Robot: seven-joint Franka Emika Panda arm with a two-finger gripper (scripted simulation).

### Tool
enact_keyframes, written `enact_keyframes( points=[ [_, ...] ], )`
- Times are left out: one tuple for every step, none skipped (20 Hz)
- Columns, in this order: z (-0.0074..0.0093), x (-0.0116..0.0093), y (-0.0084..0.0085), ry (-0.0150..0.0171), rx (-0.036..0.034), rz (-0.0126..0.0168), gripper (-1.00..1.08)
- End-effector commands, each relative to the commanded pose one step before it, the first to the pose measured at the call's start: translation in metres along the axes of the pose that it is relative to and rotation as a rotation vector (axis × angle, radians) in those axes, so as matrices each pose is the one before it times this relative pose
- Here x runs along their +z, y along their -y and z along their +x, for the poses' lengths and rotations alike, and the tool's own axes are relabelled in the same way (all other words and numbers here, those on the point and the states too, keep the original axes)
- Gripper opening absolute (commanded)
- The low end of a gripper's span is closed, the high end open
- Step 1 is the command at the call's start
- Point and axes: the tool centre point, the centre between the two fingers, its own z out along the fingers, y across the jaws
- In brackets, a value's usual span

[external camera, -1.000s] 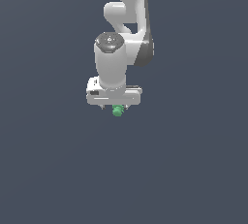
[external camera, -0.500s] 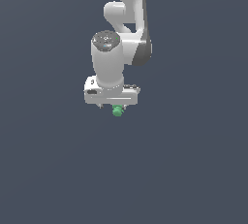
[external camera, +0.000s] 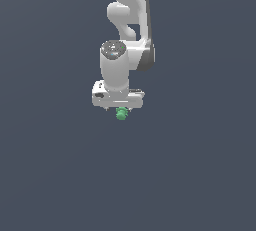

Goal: Pick up the object and move it to a goal position.

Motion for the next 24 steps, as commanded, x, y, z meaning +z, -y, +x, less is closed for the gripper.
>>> enact_keyframes(
  points=[
    [-0.01189,0.01291,0.00193,-0.0017,0.01328,0.00287,1.0],
    [-0.00483,0.00487,0.00061,-0.0008,0.00537,0.00103,1.0],
    [-0.00459,0.00445,0.00052,-0.00074,0.00503,0.00091,1.0],
    [-0.00433,0.00406,0.00045,-0.00068,0.00467,0.00079,1.0],
    [-0.00404,0.00367,0.00034,-0.00063,0.00438,0.0007,1.0],
    [-0.00374,0.00331,0.00032,-0.00056,0.00394,0.00059,1.0],
    [-0.00343,0.00294,0.00023,-0.00052,0.00365,0.00052,1.0],
    [-0.0031,0.0026,0.00019,-0.00046,0.00325,0.00044,1.0],
    [-0.00276,0.00227,0.00015,-0.0004,0.00288,0.00037,1.0],
    [-0.00241,0.00195,0.00015,-0.00034,0.00245,0.0003,1.0],
    [-0.00206,0.00163,0.00008,-0.0003,0.00215,0.00025,1.0],
    [-0.00169,0.00133,0.00011,-0.00023,0.00167,0.00019,1.0],
    [-0.00132,0.00102,0.00004,-0.00019,0.00136,0.00015,1.0],
    [-0.00095,0.00073,0.00004,-0.00013,0.00096,0.0001,1.0],
    [-0.00057,0.00043,-0.00004,-0.00009,0.00068,0.00007,1.0],
    [-0.00019,0.00016,0.00011,0.0,0.0,0.0,1.0],
    [0.00092,-0.00061,-0.00008,0.00097,-0.00119,-0.00014,1.0],
    [-0.00002,0.00031,0.0,0.0,0.0,0.0,1.0],
    [-0.00005,0.00092,0.00001,0.0,0.0,0.0,1.0],
    [-0.00008,0.00153,0.00002,0.0,0.0,0.0,1.0],
    [-0.00011,0.00213,0.00003,0.0,0.0,0.0,1.0],
    [-0.00015,0.00273,0.00004,0.0,0.0,0.0,1.0],
    [-0.00018,0.00332,0.00005,0.0,0.0,0.0,1.0],
    [-0.00024,0.0037,-0.00026,-0.00037,0.00058,0.00003,1.0]
  ],
)
